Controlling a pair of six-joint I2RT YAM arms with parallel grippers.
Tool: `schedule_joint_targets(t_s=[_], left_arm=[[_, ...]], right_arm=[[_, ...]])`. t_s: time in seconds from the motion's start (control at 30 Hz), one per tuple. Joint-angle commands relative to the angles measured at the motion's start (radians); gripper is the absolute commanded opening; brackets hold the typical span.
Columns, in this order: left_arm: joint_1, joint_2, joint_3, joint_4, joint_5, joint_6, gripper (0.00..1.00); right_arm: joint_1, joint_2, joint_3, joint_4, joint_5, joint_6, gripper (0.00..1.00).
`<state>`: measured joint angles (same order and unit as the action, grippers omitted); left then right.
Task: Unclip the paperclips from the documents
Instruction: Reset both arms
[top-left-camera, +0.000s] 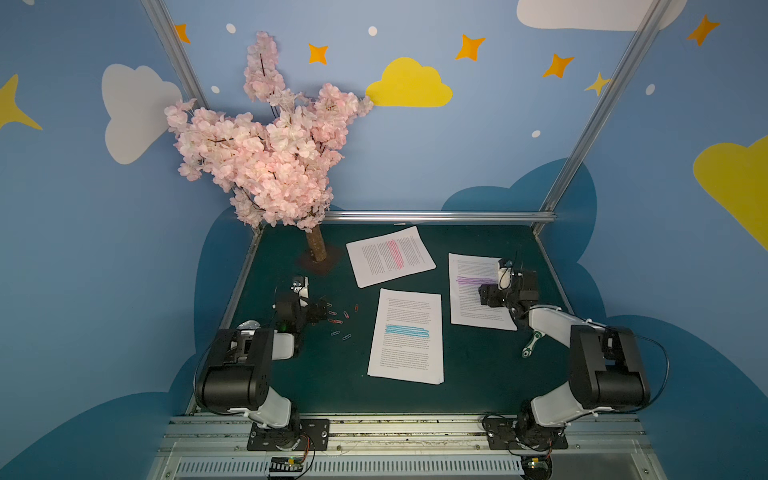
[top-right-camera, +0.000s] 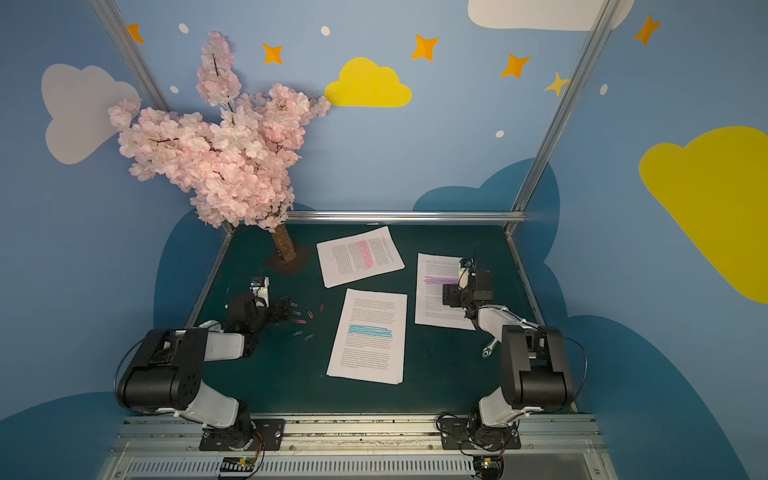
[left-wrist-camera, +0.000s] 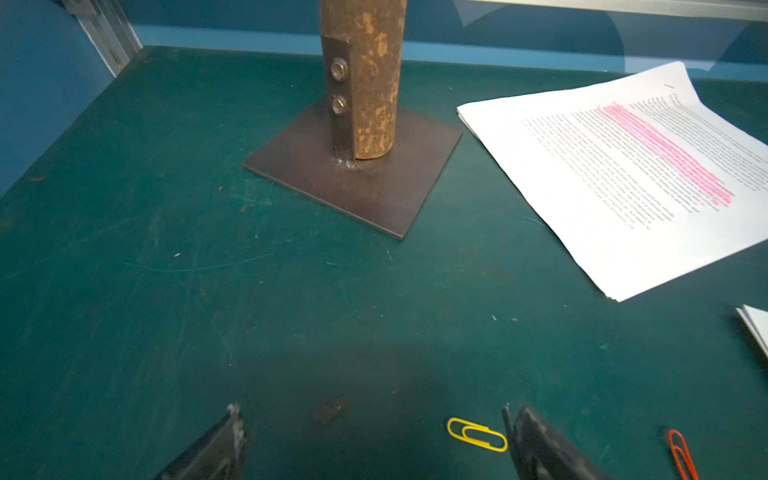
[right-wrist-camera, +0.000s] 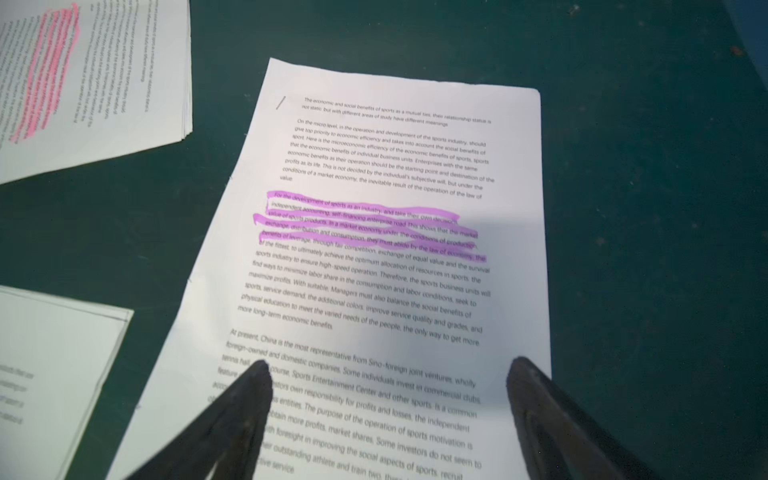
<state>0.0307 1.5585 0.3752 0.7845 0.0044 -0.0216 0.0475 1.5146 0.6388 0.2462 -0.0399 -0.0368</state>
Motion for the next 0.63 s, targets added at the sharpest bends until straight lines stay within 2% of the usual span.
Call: schedule_joint_targets(t_s=[0.0,0.07,0.13,0.17,0.2,0.27,0.33,0.43,0.6], left_arm=[[-0.007,0.005,-0.002,0.128,0.031,0.03,0.99],[-0.009,-0.027,0.015,0.043,0.027,0.033,0.99],[-0.01,-0.01,0.01,0.074,0.022,0.031,0.99],[-0.01,-0.007,0.007,0.086,0.023,0.031,0.99],[-0.01,-0.01,0.011,0.079,0.021,0.03,0.99],[-0.01,-0.018,0.026,0.035,0.021,0.026,0.99],[-0.01,-0.007,0.038,0.022,0.024,0.026,1.0],[-0.008,-0.002,0.054,-0.006,0.02,0.025,0.99],[-0.003,-0.025,0.026,0.024,0.025,0.02,0.99]], right_arm=[[0.004,-0.048,-0.07,0.171,0.043,-0.013,0.9],[-0.001,-0.05,-0.116,0.252,0.03,-0.015,0.9],[0.0,-0.008,-0.211,0.503,0.036,0.004,0.9],[0.001,-0.001,-0.223,0.532,0.041,0.011,0.91],[0.0,-0.007,-0.215,0.509,0.04,0.011,0.91],[0.0,-0.043,-0.16,0.314,0.025,-0.02,0.9],[-0.001,-0.032,-0.177,0.387,0.025,-0.015,0.91],[-0.001,-0.042,-0.154,0.319,0.019,-0.024,0.9],[0.001,-0.044,-0.16,0.326,0.02,-0.023,0.9]])
